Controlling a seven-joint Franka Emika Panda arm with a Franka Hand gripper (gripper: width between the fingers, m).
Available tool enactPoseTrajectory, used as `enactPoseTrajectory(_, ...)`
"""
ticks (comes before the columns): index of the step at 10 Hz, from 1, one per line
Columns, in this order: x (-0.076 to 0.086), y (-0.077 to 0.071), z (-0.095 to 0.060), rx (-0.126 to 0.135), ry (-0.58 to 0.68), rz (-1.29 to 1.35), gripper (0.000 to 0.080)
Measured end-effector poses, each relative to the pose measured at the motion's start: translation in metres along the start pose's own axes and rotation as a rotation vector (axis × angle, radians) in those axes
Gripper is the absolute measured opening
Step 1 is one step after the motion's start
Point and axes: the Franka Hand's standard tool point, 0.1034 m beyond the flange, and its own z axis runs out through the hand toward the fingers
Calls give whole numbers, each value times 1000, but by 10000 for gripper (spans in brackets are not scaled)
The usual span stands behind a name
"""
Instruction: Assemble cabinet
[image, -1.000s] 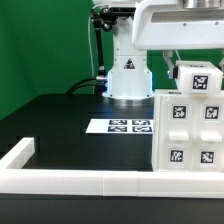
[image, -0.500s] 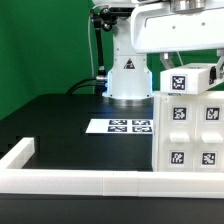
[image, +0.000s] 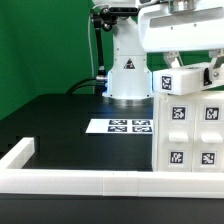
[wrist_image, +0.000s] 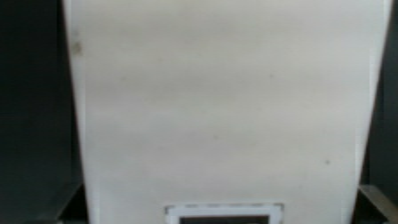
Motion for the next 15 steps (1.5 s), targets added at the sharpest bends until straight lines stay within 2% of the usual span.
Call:
enactPoseTrajectory(2,3,-5,0,65,14,271,547)
enactPoseTrajectory(6,3,-6,0,72,2,460,547)
enactPoseTrajectory(7,4,-7,0,93,-11,529,547)
enactPoseTrajectory(8,6,-8,1,128,-31,617,547)
enactPoseTrajectory(9,6,-7,1,138,-38,646,547)
enactPoseTrajectory(10,6,-8,0,142,-36,647,547)
enactPoseTrajectory(11,7,-8,1,142,-36,640,599)
enactPoseTrajectory(12,6,-8,1,141,-36,636,599)
enactPoseTrajectory(13,5,-7,1,135,-37,611,635)
enactPoseTrajectory(14,2,-5,-1,101,-51,533,645)
enactPoseTrajectory(15,0,-7,-7,91,-62,505,645)
